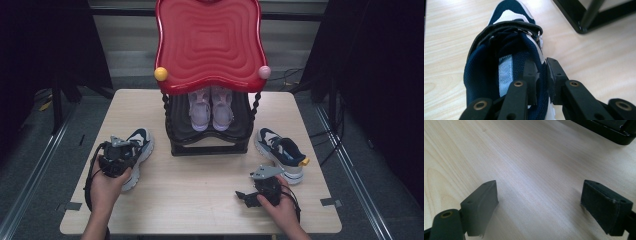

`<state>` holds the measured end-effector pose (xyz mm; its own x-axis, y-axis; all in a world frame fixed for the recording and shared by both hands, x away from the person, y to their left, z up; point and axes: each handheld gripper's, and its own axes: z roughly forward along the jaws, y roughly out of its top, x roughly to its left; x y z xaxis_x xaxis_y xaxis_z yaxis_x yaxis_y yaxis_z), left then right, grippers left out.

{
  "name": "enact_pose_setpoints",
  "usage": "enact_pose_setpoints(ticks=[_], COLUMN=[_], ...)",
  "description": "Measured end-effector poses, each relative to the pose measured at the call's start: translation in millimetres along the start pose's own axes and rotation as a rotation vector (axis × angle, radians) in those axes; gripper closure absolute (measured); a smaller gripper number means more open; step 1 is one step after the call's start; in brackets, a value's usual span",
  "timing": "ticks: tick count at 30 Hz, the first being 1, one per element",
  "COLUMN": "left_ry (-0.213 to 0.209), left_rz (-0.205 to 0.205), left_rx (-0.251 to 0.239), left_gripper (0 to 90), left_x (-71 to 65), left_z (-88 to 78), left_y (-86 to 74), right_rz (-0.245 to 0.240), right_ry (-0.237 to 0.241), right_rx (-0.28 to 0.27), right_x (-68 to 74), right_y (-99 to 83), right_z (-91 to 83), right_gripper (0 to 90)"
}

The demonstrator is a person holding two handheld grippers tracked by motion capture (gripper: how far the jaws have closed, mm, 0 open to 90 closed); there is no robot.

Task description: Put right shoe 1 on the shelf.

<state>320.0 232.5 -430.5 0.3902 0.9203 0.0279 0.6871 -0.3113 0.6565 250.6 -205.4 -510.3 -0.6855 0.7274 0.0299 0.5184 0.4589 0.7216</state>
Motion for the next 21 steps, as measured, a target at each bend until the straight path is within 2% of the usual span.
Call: enact_pose_setpoints(ticks=[4, 6, 8, 11, 13, 15, 21], left_ry=[0.030, 0.041, 0.037, 0.016, 0.003, 0.005, -0.030], left_rz=[-0.032, -0.019, -0.006, -0.014, -0.004, -0.002, 0.014], left_rx=[-0.013, -0.010, -0.007, -0.022, -0.020, -0.018, -0.024], left_gripper=[79.3, 78.9, 78.6, 78.6, 78.5, 78.1, 72.9], left_x=[-1.1, -4.8, -9.4, -13.8, -18.2, -21.4, -20.9], left_z=[6.5, 10.5, 14.0, 16.6, 19.5, 22.0, 21.8], left_y=[6.3, 8.8, 11.0, 14.5, 17.8, 19.4, 19.9], right_rz=[0.002, 0.002, 0.001, 0.001, 0.002, 0.002, 0.000], right_ry=[0.000, 0.000, 0.000, 0.000, 0.000, 0.000, 0.000], right_rx=[0.001, 0.000, 0.000, 0.000, 0.000, 0.000, 0.000], right_x=[0.1, 0.1, 0.1, 0.1, 0.1, 0.1, 0.0], right_y=[0.0, 0.0, 0.0, 0.0, 0.0, 0.0, 0.0], right_z=[0.0, 0.0, 0.0, 0.0, 0.0, 0.0, 0.0], right_gripper=[13.5, 13.5, 13.5, 13.5, 13.5, 13.5, 13.5])
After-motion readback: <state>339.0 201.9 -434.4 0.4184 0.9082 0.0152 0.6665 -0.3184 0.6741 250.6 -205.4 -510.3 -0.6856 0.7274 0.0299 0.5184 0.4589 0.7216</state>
